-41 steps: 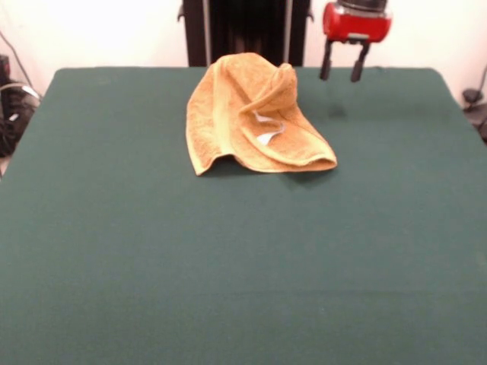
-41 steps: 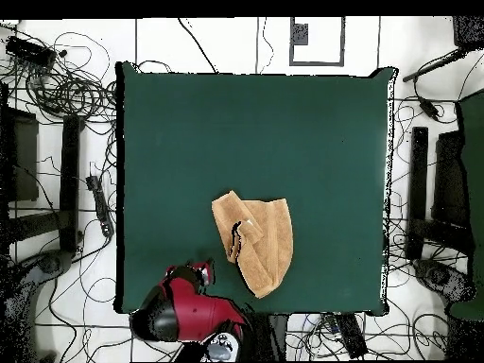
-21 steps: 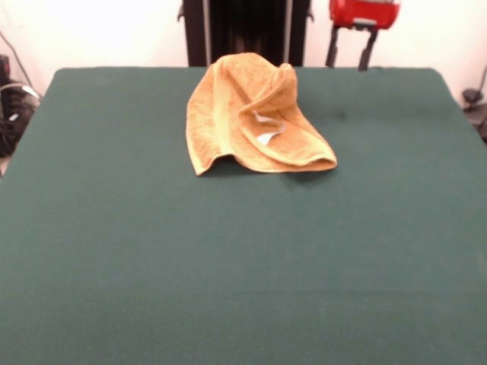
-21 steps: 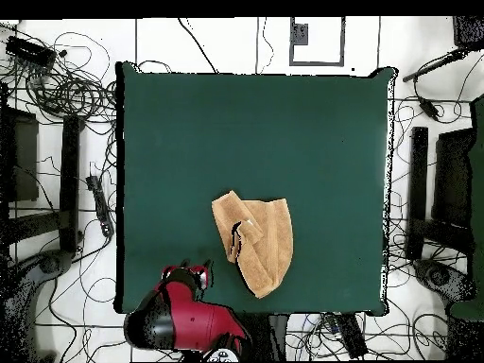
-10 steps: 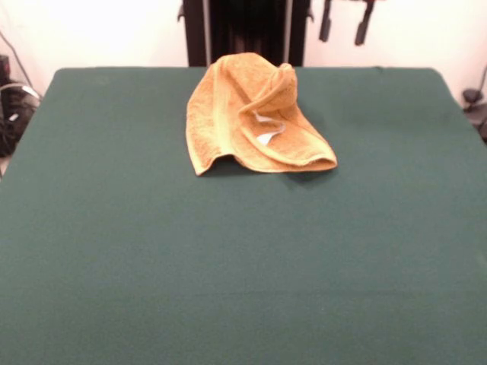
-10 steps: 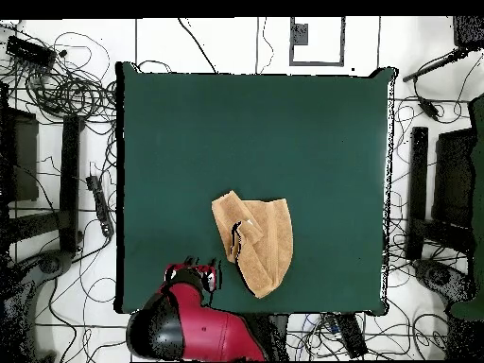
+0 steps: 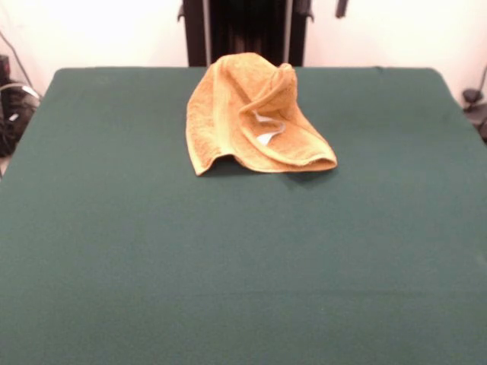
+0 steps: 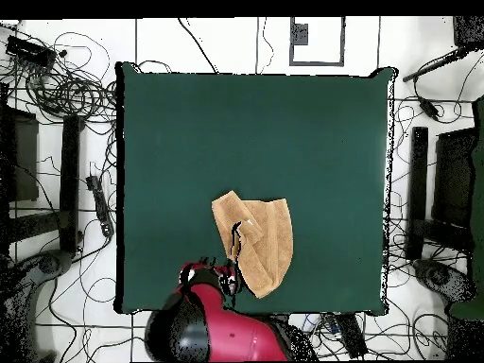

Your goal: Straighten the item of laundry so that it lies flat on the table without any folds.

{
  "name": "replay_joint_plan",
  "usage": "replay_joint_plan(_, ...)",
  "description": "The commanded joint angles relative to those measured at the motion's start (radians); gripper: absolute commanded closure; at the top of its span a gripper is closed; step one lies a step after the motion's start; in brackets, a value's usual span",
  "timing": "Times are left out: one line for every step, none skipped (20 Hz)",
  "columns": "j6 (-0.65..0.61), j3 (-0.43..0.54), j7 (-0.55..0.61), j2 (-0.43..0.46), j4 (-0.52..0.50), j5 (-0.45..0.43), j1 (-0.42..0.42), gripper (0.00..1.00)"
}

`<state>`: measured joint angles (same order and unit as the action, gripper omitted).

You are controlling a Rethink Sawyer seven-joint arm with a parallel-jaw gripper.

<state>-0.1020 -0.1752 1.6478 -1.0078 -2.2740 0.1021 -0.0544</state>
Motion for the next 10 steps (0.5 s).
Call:
replay_joint_plan(-0.027,0.155,0.058,0.017,-0.032,-0.078,0.125,0.00)
replay_joint_plan(-0.009,0.169,0.061,0.030,-0.032,-0.091,0.143,0.00)
replay_joint_plan(0.004,0.181,0.065,0.044,-0.030,-0.102,0.157,0.00)
replay_joint_plan(0.017,0.191,0.068,0.055,-0.029,-0.114,0.169,0.00)
replay_joint_plan(0.026,0.197,0.073,0.063,-0.026,-0.124,0.177,0.00)
replay_joint_plan(0.034,0.204,0.077,0.072,-0.022,-0.134,0.185,0.00)
replay_joint_plan(0.040,0.210,0.081,0.078,-0.020,-0.143,0.193,0.00)
replay_joint_plan(0.041,0.216,0.081,0.084,-0.015,-0.151,0.201,0.00)
replay_joint_plan(0.044,0.222,0.084,0.089,-0.012,-0.159,0.211,0.00)
replay_joint_plan(0.048,0.229,0.088,0.094,-0.010,-0.166,0.220,0.00)
